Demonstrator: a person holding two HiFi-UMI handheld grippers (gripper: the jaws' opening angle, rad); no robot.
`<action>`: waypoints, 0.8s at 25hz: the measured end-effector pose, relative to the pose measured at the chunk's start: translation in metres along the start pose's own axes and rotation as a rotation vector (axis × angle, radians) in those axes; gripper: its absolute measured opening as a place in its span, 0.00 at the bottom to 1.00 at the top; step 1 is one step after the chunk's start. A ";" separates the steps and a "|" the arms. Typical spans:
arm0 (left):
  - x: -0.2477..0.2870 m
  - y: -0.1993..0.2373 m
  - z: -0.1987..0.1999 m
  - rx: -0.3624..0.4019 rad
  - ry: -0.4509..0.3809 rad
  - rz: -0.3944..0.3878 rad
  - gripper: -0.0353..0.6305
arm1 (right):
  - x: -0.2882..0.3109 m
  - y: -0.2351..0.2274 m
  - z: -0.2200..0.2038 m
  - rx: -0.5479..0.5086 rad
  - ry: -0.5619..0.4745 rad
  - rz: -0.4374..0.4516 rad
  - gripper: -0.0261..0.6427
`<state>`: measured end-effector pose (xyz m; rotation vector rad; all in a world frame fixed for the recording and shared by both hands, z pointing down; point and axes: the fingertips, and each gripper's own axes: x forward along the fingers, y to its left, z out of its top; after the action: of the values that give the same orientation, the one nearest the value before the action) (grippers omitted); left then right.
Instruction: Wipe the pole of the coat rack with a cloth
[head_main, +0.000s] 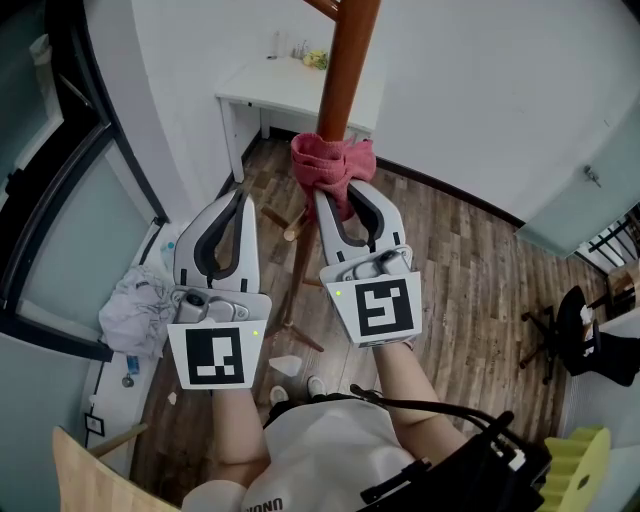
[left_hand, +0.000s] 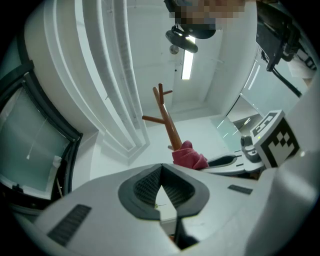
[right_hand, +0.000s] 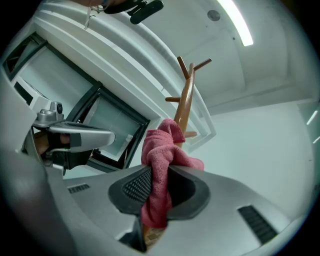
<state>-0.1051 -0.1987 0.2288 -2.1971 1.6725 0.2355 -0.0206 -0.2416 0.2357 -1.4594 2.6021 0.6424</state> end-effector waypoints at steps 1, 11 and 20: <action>0.000 0.000 0.000 0.000 0.002 -0.001 0.07 | 0.000 0.001 -0.001 -0.004 0.006 0.002 0.16; -0.004 0.001 -0.002 -0.006 0.008 0.001 0.07 | -0.006 0.010 -0.025 -0.022 0.099 0.034 0.16; -0.011 0.005 -0.004 -0.010 0.008 0.001 0.07 | -0.014 0.019 -0.041 0.010 0.192 0.036 0.16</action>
<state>-0.1133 -0.1915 0.2357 -2.2073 1.6809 0.2361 -0.0240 -0.2381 0.2827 -1.5459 2.7751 0.5151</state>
